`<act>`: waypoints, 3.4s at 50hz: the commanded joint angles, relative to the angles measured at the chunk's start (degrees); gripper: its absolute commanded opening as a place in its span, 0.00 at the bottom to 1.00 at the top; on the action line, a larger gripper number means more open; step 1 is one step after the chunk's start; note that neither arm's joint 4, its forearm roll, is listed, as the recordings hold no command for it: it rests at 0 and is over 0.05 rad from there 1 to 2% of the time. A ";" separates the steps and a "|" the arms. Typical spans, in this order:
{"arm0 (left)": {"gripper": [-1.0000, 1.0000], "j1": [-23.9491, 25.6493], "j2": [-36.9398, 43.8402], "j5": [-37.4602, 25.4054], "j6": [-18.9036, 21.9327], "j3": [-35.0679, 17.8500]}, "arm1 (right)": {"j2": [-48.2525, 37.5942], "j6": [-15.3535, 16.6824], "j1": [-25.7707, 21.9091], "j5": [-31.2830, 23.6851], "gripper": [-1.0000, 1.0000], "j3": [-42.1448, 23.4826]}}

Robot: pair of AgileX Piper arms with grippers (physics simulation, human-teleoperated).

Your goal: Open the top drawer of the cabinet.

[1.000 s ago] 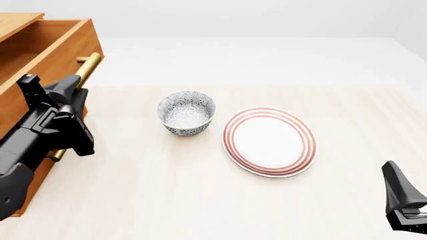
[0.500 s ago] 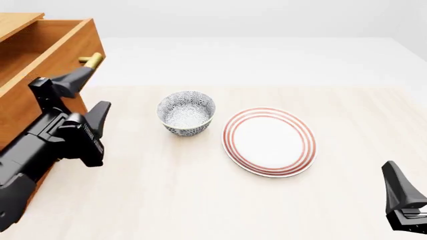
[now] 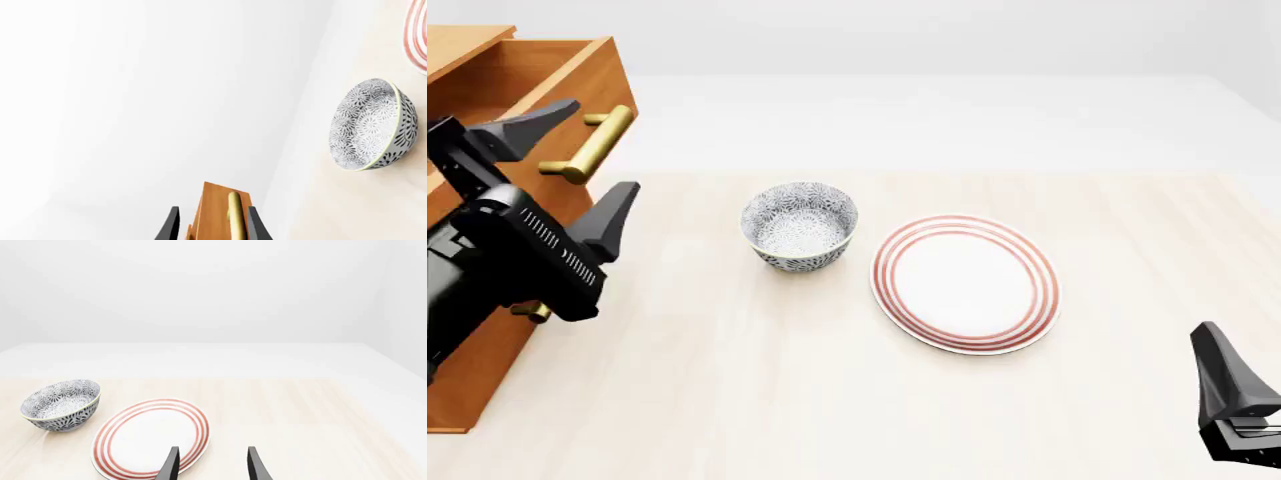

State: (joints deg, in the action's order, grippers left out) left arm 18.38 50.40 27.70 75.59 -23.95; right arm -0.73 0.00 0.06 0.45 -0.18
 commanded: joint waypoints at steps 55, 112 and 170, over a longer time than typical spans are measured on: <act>1.00 -16.92 -7.64 -36.50 -56.46 -22.88 | 0.00 0.00 -0.01 0.00 1.00 0.00; 1.00 -14.09 4.27 -71.91 -74.70 -46.91 | 0.00 0.00 0.00 0.00 1.00 0.00; 1.00 -15.53 6.09 -75.33 -77.56 -44.54 | 0.01 0.01 0.01 0.00 1.00 0.00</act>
State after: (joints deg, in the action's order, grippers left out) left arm 2.85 56.04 -49.21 -1.12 -70.17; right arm -0.72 0.00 0.05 0.45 -0.18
